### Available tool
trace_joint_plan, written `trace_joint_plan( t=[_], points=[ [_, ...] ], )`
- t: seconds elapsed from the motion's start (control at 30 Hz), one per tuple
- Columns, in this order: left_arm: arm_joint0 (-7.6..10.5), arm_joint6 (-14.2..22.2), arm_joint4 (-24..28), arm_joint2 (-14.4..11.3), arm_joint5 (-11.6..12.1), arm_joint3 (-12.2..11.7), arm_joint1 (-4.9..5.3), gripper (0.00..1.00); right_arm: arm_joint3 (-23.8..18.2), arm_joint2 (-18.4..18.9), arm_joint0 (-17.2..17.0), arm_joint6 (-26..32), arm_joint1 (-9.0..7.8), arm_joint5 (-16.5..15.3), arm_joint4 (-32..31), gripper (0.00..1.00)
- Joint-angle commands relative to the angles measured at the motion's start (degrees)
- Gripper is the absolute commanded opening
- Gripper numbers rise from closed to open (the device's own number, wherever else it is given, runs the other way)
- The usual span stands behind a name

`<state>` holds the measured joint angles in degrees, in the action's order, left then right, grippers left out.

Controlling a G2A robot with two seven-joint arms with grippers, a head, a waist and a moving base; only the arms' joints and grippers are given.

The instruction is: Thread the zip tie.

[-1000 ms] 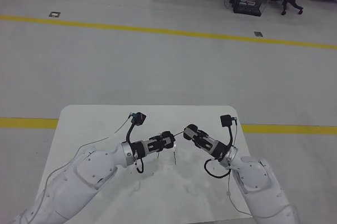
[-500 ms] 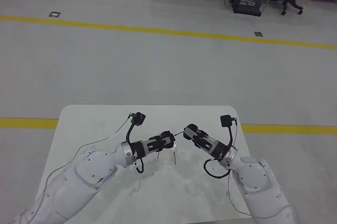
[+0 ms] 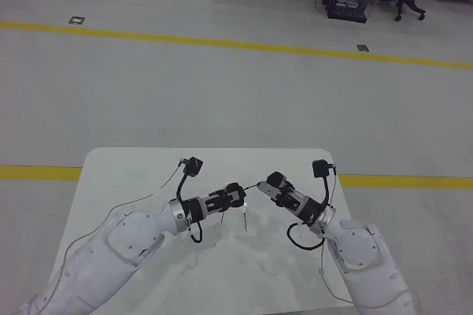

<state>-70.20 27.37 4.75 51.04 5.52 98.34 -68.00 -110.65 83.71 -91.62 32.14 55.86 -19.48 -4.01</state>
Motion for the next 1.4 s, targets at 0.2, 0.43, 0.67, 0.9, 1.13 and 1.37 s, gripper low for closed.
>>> trace_joint_plan(
  t=[0.2, 0.43, 0.67, 0.9, 1.13, 1.37],
  points=[
    [-0.27, 0.05, 9.12, 2.06, -0.71, 1.20, -0.15, 0.00, -3.44, 3.95, -2.46, -0.69, -0.69, 0.00, -4.38, 1.00],
    [-0.57, 0.06, 15.45, 3.17, -2.43, 2.30, -0.29, 0.00, -6.42, 4.94, -4.13, -5.05, -1.86, 0.00, -14.81, 1.00],
    [-0.57, 0.06, 15.45, 3.17, -2.43, 2.30, -0.29, 0.00, -6.42, 4.94, -4.13, -5.05, -1.86, 0.00, -14.81, 1.00],
    [-1.06, -1.40, 17.50, 3.30, -2.12, 2.51, -0.46, 0.00, -7.10, 4.81, -3.70, -6.28, -1.92, 0.00, -19.54, 1.00],
    [-2.05, -2.23, 25.45, 4.06, -1.81, 2.68, -0.84, 0.00, -8.36, 1.64, -4.55, -15.48, -2.53, 0.00, -31.23, 1.00],
    [-3.25, -1.49, 35.06, 4.41, -0.54, 2.21, -1.35, 0.00, -8.31, -1.56, -4.73, -24.11, -4.46, 0.00, -43.03, 1.00]
  ],
)
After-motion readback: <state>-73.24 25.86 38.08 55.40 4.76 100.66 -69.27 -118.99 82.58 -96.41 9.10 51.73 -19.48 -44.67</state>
